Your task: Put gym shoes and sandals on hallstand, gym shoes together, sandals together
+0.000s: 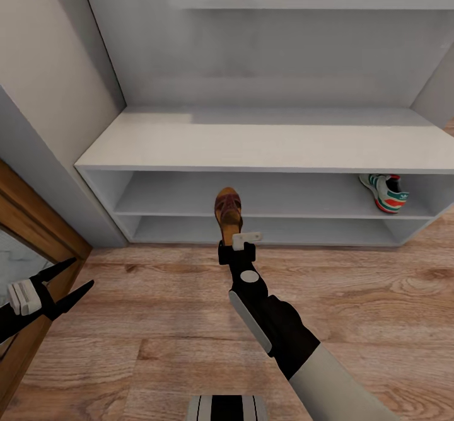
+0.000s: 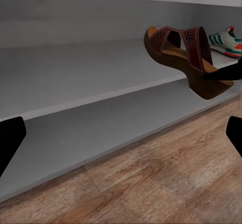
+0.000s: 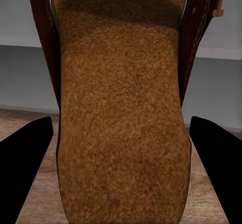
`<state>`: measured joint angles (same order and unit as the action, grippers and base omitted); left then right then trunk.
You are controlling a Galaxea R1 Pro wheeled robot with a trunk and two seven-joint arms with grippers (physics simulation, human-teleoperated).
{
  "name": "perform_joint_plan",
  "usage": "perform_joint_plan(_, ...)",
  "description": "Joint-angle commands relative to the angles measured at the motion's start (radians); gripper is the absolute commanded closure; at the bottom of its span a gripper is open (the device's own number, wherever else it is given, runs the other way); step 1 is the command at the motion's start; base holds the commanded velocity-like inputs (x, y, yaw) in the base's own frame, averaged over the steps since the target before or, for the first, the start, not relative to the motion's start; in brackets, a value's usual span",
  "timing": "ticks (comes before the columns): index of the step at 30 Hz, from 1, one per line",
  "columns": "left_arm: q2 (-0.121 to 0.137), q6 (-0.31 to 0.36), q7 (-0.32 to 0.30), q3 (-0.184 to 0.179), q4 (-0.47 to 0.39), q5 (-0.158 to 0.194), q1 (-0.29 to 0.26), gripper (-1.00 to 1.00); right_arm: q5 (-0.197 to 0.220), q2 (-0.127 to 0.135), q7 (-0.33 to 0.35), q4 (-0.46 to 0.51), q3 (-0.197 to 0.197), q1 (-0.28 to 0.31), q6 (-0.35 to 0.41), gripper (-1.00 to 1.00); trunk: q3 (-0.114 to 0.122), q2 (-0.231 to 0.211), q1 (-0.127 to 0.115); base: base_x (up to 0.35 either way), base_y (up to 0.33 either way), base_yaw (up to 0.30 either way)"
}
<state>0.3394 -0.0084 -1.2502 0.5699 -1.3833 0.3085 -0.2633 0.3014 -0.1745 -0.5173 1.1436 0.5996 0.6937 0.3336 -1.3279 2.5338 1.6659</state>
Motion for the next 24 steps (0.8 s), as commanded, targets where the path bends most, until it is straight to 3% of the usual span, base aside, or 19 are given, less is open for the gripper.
perform_joint_plan(1, 0.001, -0.001, -0.004, 0.000, 0.001, 0.002, -0.001, -1.00, 0.005, 0.000, -0.007, 0.001, 0.002, 0.001, 0.004, 1.00, -0.001, 0.000, 0.000, 0.000, 0.000, 0.000)
perform_joint_plan(24, 0.001, -0.001, -0.011, 0.001, 0.000, 0.002, -0.001, -1.00, 0.005, 0.000, -0.007, 0.001, 0.002, 0.001, 0.004, 1.00, -0.001, 0.000, 0.000, 0.000, 0.000, 0.000)
